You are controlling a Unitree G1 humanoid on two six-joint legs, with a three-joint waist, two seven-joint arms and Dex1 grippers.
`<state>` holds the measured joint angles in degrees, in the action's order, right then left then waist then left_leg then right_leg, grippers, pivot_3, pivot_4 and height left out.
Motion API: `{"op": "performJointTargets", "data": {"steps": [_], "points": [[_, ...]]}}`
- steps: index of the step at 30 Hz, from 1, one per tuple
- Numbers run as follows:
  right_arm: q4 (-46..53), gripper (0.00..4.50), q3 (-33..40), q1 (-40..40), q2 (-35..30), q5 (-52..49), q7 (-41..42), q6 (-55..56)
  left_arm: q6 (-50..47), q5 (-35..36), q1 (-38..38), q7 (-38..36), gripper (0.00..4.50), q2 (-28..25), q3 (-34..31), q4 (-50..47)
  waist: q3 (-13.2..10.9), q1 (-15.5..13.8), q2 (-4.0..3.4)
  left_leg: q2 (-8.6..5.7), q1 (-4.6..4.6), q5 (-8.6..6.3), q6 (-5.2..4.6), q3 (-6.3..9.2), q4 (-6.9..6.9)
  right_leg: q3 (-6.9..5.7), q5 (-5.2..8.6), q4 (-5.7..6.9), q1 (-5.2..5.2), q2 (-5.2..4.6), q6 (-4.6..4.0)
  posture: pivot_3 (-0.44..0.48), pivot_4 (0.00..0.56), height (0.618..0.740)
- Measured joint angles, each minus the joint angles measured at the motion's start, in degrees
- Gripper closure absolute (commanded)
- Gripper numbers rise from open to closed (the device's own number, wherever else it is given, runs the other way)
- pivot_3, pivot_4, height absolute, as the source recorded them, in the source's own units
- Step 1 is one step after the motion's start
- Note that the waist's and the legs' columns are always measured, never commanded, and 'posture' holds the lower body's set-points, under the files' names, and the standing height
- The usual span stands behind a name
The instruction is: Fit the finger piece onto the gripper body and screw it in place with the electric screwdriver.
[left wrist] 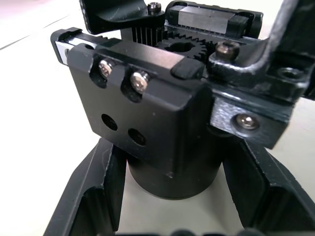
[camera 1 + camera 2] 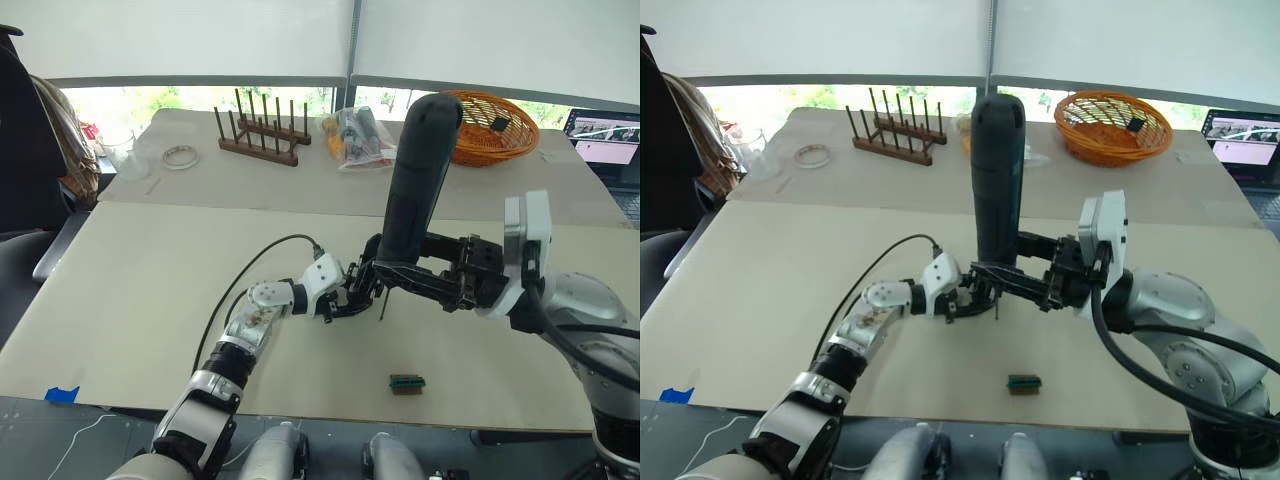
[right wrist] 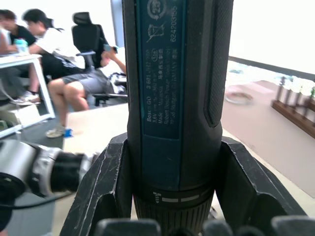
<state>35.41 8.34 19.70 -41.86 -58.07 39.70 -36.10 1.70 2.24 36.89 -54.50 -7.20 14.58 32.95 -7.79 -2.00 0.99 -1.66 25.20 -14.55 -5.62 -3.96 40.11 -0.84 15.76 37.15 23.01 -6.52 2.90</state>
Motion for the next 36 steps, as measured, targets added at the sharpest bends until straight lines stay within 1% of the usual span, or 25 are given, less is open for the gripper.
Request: {"op": "performJointTargets", "data": {"steps": [2, 7, 12, 19, 25, 33, 36], "points": [[-0.3, 2.57, 0.0, 2.6, 0.0, -1.8, -1.3, -1.8, 1.0, -0.1, 1.2, 0.1, 2.19, 0.5, 0.0, 2.2, 0.0, 0.0, 0.00, -0.03, 0.00, 0.00, 0.00, 0.00, -0.02, 0.01, 0.00, 0.00, 0.03, -0.02, 0.00, 0.000, 0.150, 0.740], [-2.3, 2.57, -1.6, 9.7, 1.8, -1.7, -4.7, -3.7, 3.4, -0.2, 2.2, 0.0, 2.19, 0.8, 0.0, 4.8, 0.0, -0.1, 0.00, -0.03, 0.00, 0.00, 0.01, -0.01, -0.03, 0.01, 0.00, 0.02, 0.04, -0.05, 0.00, 0.000, 0.150, 0.740], [-3.4, 2.57, -4.5, 12.9, 3.7, -0.2, -6.3, -4.5, 3.7, -0.2, 2.4, -0.2, 2.19, 0.4, 0.0, 5.2, 0.0, -0.1, 0.00, -0.06, 0.01, 0.00, 0.01, -0.01, -0.02, 0.01, 0.00, 0.05, 0.05, -0.04, 0.00, 0.000, 0.150, 0.740], [-6.3, 2.57, -5.6, 13.3, 5.2, 4.5, -5.9, -4.4, 3.5, 0.0, 2.2, -0.2, 2.19, 0.2, 0.0, 4.9, 0.0, 0.0, 0.00, -0.09, 0.01, 0.01, 0.01, -0.01, -0.04, -0.01, 0.00, 0.06, 0.05, 0.05, 0.00, 0.000, 0.150, 0.740], [-9.5, 2.57, -7.7, 13.3, 7.0, 10.4, -2.9, -2.0, 3.4, -0.1, 2.0, -0.1, 2.19, 0.2, 0.0, 4.4, 0.0, 0.1, 0.00, -0.17, 0.01, 0.01, 0.00, -0.02, -0.05, -0.03, 0.00, 0.09, 0.08, 0.11, 0.00, 0.000, 0.150, 0.740], [-10.8, 2.57, -7.8, 11.3, 8.7, 15.3, 1.0, 1.3, 3.4, -0.1, 1.9, 0.0, 2.19, 0.2, 0.0, 4.2, 0.0, 0.2, -0.01, -0.27, 0.01, 0.02, -0.04, -0.01, -0.04, -0.07, -0.01, 0.15, 0.06, 0.11, 0.01, 0.000, 0.150, 0.740], [-11.2, 2.57, -7.8, 11.1, 9.0, 16.4, 1.5, 1.3, 3.4, -0.1, 1.8, 0.0, 2.19, 0.2, 0.0, 4.1, 0.0, 0.5, -0.01, -0.29, 0.01, 0.03, -0.06, -0.01, -0.03, -0.07, -0.01, 0.52, 0.07, 0.10, 0.02, 0.000, 0.150, 0.740]]}}
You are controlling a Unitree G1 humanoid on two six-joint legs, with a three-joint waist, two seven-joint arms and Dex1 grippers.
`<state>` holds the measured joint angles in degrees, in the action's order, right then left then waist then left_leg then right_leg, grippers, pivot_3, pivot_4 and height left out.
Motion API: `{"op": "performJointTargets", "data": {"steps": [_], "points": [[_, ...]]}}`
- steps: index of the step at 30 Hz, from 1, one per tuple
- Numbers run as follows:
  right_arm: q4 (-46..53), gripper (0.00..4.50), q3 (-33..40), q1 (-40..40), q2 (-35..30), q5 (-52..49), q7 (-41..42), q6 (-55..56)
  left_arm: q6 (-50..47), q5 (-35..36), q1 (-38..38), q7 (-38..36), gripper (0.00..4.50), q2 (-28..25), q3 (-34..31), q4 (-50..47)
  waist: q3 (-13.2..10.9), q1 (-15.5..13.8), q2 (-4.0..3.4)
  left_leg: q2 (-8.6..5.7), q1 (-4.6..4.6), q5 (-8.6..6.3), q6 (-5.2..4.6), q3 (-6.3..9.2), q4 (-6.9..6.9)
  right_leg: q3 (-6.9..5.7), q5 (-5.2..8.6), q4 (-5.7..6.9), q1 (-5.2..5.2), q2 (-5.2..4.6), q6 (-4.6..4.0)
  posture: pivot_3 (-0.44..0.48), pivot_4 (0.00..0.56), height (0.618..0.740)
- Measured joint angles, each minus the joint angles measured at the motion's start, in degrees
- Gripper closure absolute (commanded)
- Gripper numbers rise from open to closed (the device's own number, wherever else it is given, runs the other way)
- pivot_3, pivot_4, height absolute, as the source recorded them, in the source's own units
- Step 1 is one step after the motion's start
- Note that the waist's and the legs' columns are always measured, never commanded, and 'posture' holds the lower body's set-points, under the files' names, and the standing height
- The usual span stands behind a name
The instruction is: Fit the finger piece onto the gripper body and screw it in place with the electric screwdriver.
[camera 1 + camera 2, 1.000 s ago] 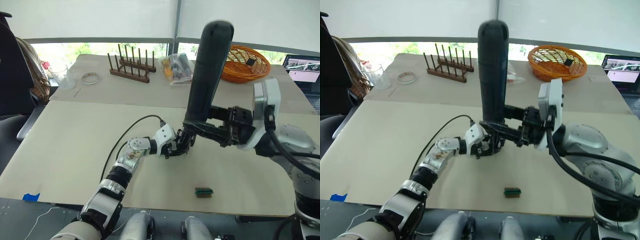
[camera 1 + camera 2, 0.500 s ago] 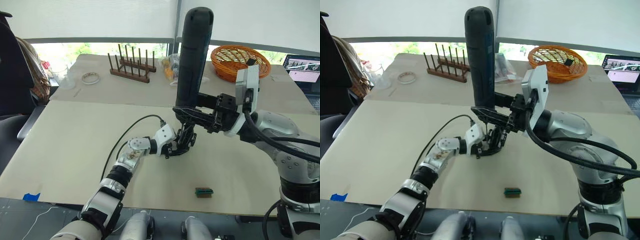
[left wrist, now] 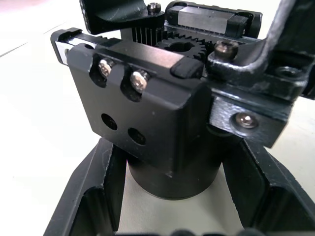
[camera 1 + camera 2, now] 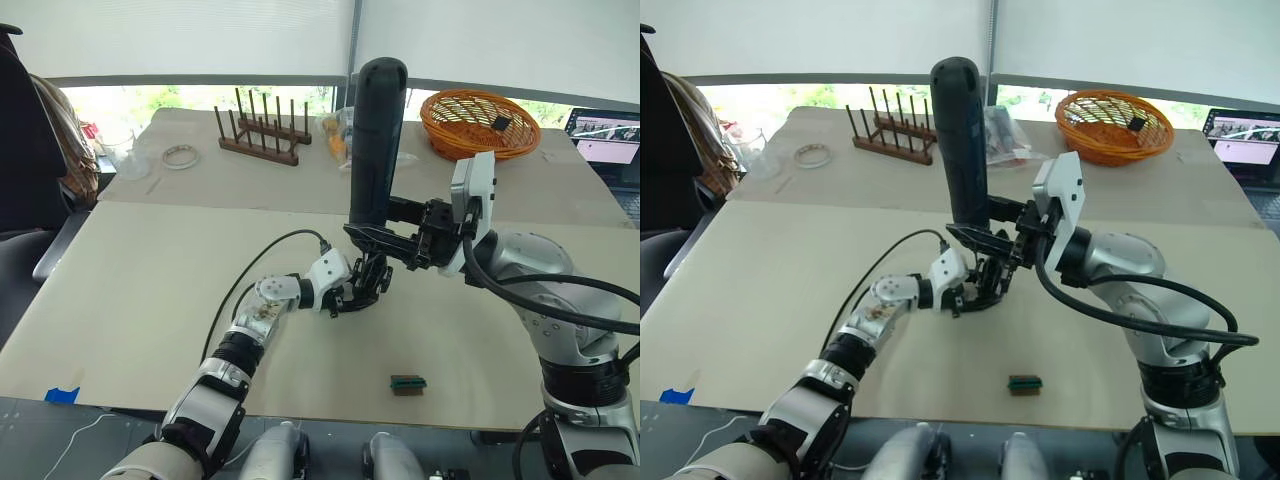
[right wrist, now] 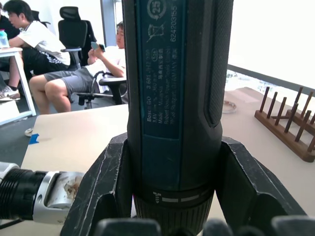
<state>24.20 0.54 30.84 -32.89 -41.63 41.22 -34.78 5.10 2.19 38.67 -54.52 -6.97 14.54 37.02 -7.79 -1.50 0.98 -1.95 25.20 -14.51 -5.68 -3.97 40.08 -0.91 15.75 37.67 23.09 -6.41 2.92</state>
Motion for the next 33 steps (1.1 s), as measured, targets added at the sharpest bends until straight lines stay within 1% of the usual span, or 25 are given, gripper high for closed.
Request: {"op": "performJointTargets", "data": {"steps": [5, 14, 20, 27, 33], "points": [[0.0, 2.57, 0.0, 0.3, 0.3, 0.4, 0.3, 0.0, 0.0, 0.0, 0.0, 0.0, 2.19, 0.0, 0.0, -0.1, 0.0, 0.2, 0.00, -0.01, 0.00, 0.00, 0.00, 0.01, 0.00, -0.01, 0.00, 0.01, 0.00, 0.00, 0.00, 0.000, 0.150, 0.740], [-0.1, 2.57, 0.1, 4.3, 0.7, -0.1, -0.4, -1.0, 0.0, 0.0, 0.0, -0.1, 2.19, 0.0, 0.0, -0.1, 0.0, 0.3, 0.00, -0.04, 0.00, 0.00, -0.01, 0.01, 0.00, -0.02, 0.00, 0.05, 0.01, -0.01, 0.00, 0.000, 0.150, 0.740], [-0.1, 2.57, 0.2, 4.0, 0.6, 0.0, 0.1, -1.4, 0.0, 0.0, 0.0, -0.1, 2.19, 0.0, 0.0, -0.1, 0.0, 0.3, 0.00, -0.04, 0.00, 0.01, -0.01, 0.02, 0.00, -0.03, 0.00, 0.05, 0.01, -0.01, 0.00, 0.000, 0.150, 0.740], [-0.2, 2.57, 0.1, 1.3, 0.6, 1.2, 1.5, -1.2, 0.0, 0.0, 0.0, -0.1, 2.19, -0.1, -0.1, -0.1, 0.0, 0.3, 0.00, -0.04, 0.00, 0.01, -0.01, 0.01, 0.00, -0.02, 0.00, 0.05, 0.01, -0.01, 0.00, 0.000, 0.150, 0.740], [-0.2, 2.57, 0.1, 1.1, 0.6, 2.1, 2.3, -0.6, 0.0, 0.0, 0.0, -0.1, 2.19, -0.3, -0.1, -0.1, 0.0, 0.3, 0.00, -0.05, 0.00, 0.01, -0.01, 0.01, 0.00, -0.02, 0.00, 0.06, 0.01, -0.01, 0.00, 0.000, 0.150, 0.740]]}}
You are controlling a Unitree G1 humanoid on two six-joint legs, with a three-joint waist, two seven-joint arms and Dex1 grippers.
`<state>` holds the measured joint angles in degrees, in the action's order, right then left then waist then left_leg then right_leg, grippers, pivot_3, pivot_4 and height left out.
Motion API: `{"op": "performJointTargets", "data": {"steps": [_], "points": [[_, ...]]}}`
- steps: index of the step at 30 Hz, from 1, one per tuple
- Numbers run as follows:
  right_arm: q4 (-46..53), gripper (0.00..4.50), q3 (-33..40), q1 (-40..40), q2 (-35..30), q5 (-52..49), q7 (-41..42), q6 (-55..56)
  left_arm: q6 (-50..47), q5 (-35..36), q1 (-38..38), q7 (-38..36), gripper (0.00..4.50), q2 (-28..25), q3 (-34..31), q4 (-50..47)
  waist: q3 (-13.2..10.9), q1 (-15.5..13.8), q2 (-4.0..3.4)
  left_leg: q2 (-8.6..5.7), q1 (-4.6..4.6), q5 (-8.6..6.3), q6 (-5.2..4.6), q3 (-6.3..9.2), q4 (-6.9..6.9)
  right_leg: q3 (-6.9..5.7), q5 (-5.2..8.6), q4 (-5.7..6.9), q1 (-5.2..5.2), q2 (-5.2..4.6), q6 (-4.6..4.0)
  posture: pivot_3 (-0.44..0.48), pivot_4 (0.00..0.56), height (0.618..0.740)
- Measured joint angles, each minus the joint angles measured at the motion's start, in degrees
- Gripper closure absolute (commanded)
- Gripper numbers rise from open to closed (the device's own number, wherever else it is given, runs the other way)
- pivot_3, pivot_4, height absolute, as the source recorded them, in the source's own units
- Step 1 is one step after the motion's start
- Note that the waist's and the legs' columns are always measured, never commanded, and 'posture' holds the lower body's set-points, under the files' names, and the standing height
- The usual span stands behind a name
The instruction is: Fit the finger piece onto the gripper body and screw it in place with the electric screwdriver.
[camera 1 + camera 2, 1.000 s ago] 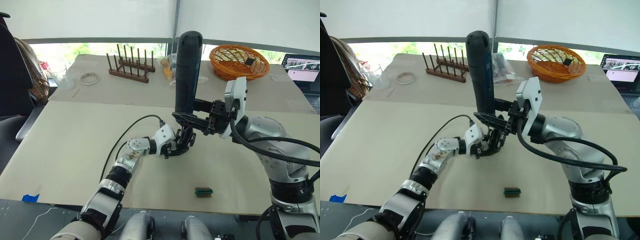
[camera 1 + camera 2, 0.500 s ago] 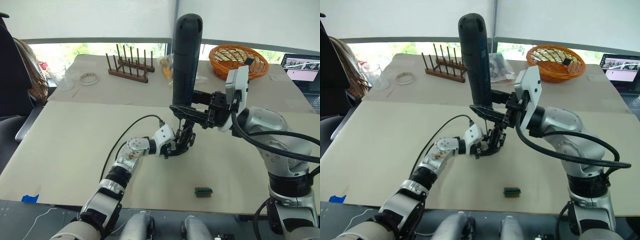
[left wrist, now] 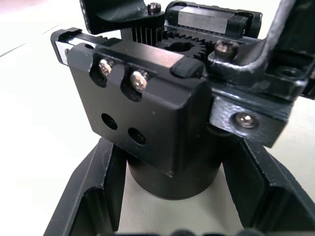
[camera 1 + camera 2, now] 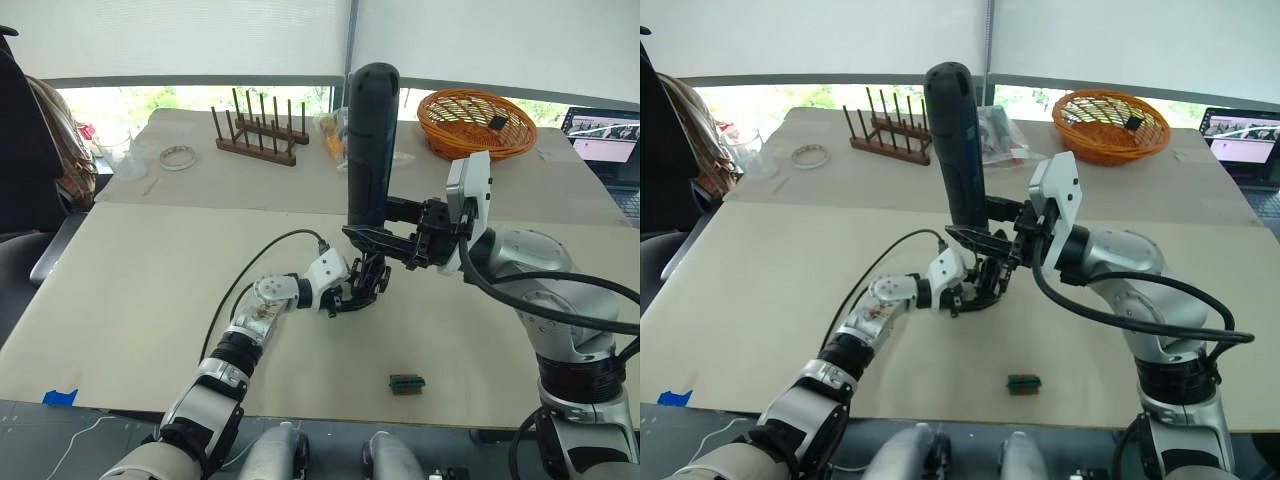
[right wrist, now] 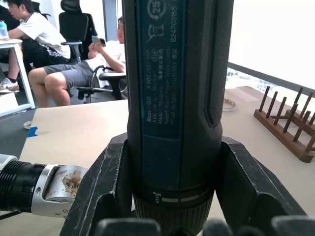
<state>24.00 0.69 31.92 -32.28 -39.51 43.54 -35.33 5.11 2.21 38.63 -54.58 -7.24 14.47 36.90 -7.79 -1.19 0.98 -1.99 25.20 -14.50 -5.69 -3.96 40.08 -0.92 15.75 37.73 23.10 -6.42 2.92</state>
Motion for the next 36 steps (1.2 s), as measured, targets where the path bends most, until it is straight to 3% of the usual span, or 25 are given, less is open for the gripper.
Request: {"op": "performJointTargets", "data": {"steps": [36], "points": [[0.0, 2.57, 0.1, 0.0, 0.7, 0.6, -0.1, -0.1, 0.0, 0.0, 0.0, 0.0, 2.19, 0.0, 0.0, 0.0, 0.0, 0.0, 0.00, 0.00, 0.00, 0.00, 0.00, 0.00, 0.00, 0.00, 0.00, 0.00, 0.01, 0.00, 0.00, 0.000, 0.150, 0.740]]}}
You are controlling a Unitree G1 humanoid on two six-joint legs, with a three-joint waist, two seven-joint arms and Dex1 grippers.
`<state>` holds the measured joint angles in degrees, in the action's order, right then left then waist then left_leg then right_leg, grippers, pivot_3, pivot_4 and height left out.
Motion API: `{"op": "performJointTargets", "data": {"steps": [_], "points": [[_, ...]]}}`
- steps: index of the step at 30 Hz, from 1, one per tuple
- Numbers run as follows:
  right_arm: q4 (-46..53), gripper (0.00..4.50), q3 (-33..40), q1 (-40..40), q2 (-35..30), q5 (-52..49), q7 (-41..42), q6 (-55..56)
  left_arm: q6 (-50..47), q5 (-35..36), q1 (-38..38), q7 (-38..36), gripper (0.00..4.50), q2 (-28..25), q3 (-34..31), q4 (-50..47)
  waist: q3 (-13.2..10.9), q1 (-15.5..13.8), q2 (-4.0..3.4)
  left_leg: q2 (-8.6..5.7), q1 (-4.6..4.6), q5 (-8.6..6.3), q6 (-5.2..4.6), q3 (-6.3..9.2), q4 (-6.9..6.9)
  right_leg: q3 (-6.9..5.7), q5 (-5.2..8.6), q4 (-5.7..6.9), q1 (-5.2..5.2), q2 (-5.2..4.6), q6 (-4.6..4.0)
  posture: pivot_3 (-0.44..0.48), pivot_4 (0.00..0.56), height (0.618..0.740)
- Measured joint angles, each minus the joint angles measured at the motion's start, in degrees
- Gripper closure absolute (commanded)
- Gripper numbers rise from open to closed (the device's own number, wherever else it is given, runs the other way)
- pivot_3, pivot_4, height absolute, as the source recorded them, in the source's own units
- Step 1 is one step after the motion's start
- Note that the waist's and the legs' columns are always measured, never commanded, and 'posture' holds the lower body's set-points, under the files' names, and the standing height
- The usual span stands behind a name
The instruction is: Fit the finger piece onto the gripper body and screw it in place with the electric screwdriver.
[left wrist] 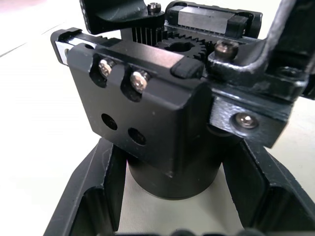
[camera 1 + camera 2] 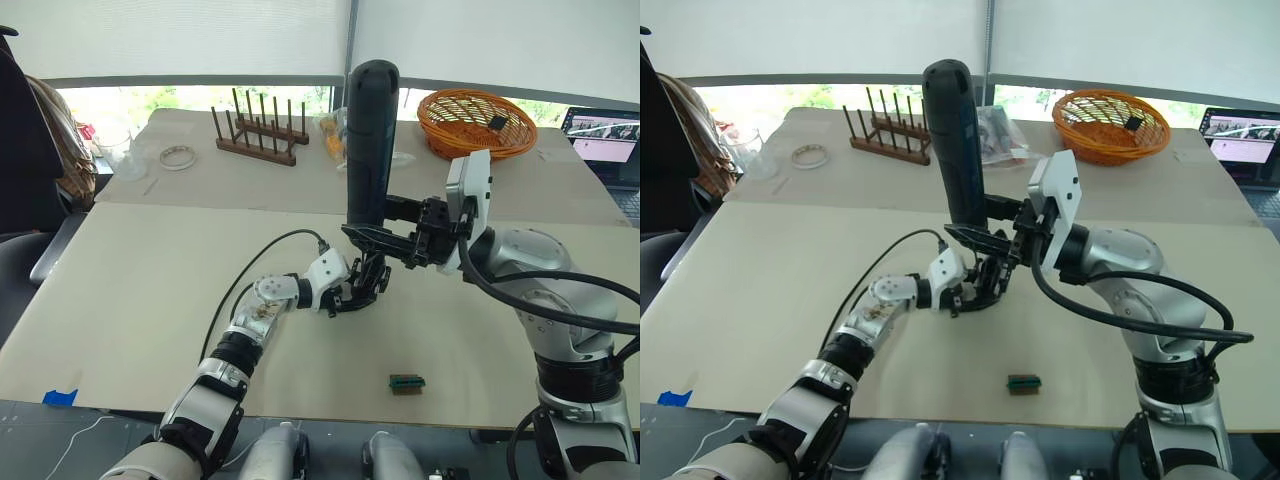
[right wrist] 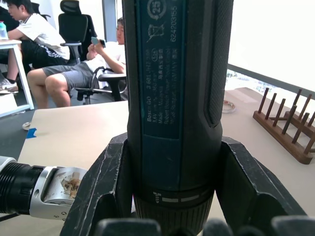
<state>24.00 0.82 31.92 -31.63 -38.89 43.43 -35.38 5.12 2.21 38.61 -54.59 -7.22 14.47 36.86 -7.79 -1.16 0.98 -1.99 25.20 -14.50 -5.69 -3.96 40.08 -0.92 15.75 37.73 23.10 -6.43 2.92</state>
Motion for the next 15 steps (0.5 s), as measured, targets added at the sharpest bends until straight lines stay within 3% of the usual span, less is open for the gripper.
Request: {"op": "performJointTargets", "data": {"steps": [15], "points": [[-0.5, 2.57, -0.1, -0.1, 0.5, 1.7, 1.5, 1.3, 0.0, 0.0, 0.0, 0.0, 2.19, 0.1, 0.0, 0.0, 0.0, 0.0, 0.00, 0.00, 0.00, 0.00, 0.00, 0.00, 0.00, -0.01, 0.00, 0.00, 0.00, 0.01, 0.00, 0.000, 0.150, 0.740]]}}
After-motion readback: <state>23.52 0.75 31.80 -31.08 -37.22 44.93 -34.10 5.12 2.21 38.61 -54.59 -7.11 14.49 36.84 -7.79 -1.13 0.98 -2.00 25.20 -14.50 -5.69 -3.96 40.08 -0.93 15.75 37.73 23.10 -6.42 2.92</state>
